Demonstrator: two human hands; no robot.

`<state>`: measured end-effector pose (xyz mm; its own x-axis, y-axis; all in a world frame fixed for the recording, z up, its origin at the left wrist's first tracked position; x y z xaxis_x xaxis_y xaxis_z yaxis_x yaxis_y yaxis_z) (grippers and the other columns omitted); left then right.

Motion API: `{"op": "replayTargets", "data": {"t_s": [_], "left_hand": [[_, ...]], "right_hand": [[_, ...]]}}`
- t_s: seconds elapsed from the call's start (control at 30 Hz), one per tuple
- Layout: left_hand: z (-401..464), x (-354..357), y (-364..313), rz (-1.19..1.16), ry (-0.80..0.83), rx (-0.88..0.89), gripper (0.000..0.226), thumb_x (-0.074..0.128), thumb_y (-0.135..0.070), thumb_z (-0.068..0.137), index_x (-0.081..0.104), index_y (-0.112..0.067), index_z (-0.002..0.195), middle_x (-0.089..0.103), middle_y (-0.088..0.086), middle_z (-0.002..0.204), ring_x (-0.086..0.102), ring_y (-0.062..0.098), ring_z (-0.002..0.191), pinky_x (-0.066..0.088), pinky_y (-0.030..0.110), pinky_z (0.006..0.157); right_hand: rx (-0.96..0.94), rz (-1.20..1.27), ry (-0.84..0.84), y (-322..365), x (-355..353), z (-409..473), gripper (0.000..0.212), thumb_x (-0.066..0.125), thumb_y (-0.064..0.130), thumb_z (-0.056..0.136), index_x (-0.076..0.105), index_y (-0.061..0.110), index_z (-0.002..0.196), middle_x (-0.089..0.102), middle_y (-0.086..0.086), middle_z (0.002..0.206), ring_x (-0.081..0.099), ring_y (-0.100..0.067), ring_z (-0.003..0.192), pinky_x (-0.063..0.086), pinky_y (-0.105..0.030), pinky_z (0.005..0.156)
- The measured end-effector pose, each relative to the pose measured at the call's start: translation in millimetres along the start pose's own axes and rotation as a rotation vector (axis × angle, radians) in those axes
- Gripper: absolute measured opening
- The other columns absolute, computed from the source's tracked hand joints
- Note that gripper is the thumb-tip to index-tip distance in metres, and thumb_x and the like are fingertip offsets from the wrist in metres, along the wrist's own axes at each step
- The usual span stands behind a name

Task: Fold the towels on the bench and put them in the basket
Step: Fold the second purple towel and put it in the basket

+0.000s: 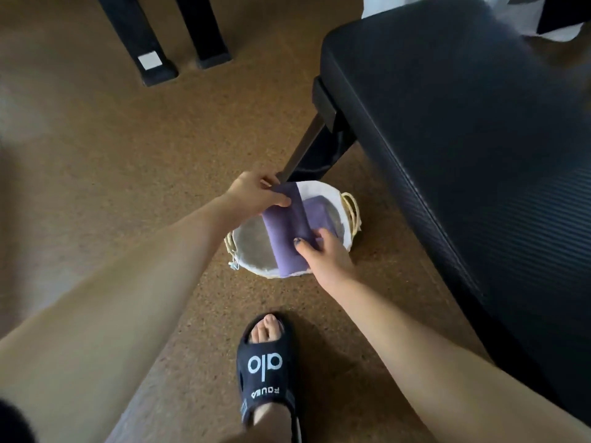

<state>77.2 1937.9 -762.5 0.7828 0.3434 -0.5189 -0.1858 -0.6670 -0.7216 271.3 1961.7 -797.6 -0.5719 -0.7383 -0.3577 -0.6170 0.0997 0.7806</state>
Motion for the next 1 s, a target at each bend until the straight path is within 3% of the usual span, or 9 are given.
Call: {"op": "replayTargets", "data": {"t_s": [0.07,0.13,0.23,0.33,0.43,0.63,0.83,1.0], "left_hand": [[27,7,26,-0.005,-0.069,0.006,0.041,0.087,-0.015,0.076,0.067,-0.011,0.111,0.064,0.005,0.090,0.060,0.020,0.080,0.052,0.032,0.070],[49,19,48,0.026,-0.097,0.010,0.042,0.086,-0.020,0.077,0.063,-0.016,0.113,0.064,0.003,0.095,0.061,0.020,0.081,0.051,0.032,0.068],[73,45,66,0.095,-0.077,0.052,0.043,0.084,-0.025,0.078,0.059,-0.020,0.112,0.065,0.001,0.097,0.061,0.014,0.081,0.048,0.026,0.068],[91,69,88,0.105,-0.081,0.064,0.051,0.084,-0.027,0.077,0.060,-0.012,0.120,0.065,0.006,0.112,0.062,0.020,0.103,0.047,0.029,0.087],[98,76,108,0.097,-0.123,0.042,0.049,0.082,-0.024,0.078,0.060,-0.011,0.120,0.067,0.004,0.112,0.061,0.019,0.106,0.041,0.023,0.087],[101,81,121,0.168,-0.109,0.014,0.051,0.078,-0.022,0.083,0.054,-0.007,0.125,0.061,0.013,0.119,0.055,0.026,0.115,0.035,0.022,0.088],[94,89,114,0.283,-0.087,0.013,0.061,0.072,-0.022,0.089,0.040,-0.006,0.137,0.048,0.024,0.130,0.052,0.039,0.120,0.043,0.040,0.101],[82,89,105,0.464,-0.164,0.096,0.054,0.072,-0.032,0.088,0.039,-0.014,0.126,0.039,0.016,0.129,0.045,0.037,0.118,0.047,0.045,0.089]], "right_hand": [[-0.006,-0.080,-0.057,-5,6,28,0.038,0.060,0.034,0.101,0.052,0.016,0.133,0.063,-0.002,0.121,0.061,-0.021,0.109,0.042,-0.030,0.083],[-0.014,-0.185,-0.095,-14,15,51,0.037,0.059,0.032,0.101,0.049,0.016,0.132,0.063,-0.009,0.130,0.062,-0.028,0.116,0.047,-0.035,0.085],[0.024,-0.422,-0.117,-37,30,76,0.043,0.056,0.034,0.102,0.041,0.014,0.137,0.063,-0.013,0.133,0.064,-0.034,0.118,0.051,-0.046,0.095],[0.074,-0.637,-0.088,-57,38,99,0.055,0.049,0.042,0.103,0.033,0.012,0.147,0.064,-0.013,0.132,0.063,-0.034,0.118,0.049,-0.046,0.097],[0.040,-0.774,-0.031,-60,49,116,0.057,0.046,0.045,0.104,0.034,0.012,0.148,0.067,-0.012,0.126,0.063,-0.034,0.117,0.045,-0.044,0.098],[0.025,-0.831,-0.015,-67,58,124,0.056,0.045,0.044,0.104,0.034,0.013,0.149,0.068,-0.012,0.124,0.067,-0.033,0.110,0.050,-0.042,0.080],[-0.010,-0.786,-0.039,-63,55,124,0.046,0.049,0.046,0.103,0.042,0.017,0.139,0.070,-0.010,0.117,0.068,-0.031,0.106,0.043,-0.037,0.069],[-0.080,-0.744,-0.085,-59,53,119,0.035,0.053,0.042,0.102,0.044,0.021,0.127,0.067,-0.009,0.112,0.069,-0.031,0.100,0.042,-0.038,0.067]]}}
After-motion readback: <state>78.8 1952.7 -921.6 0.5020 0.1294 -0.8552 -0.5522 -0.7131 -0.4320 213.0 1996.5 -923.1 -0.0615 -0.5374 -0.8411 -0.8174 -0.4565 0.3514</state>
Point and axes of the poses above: each hand's wrist, its own z-axis towards the middle knuckle, its own x-axis out of the palm, y = z × x, the point moved 10 cm from there along z, towards the middle knuckle
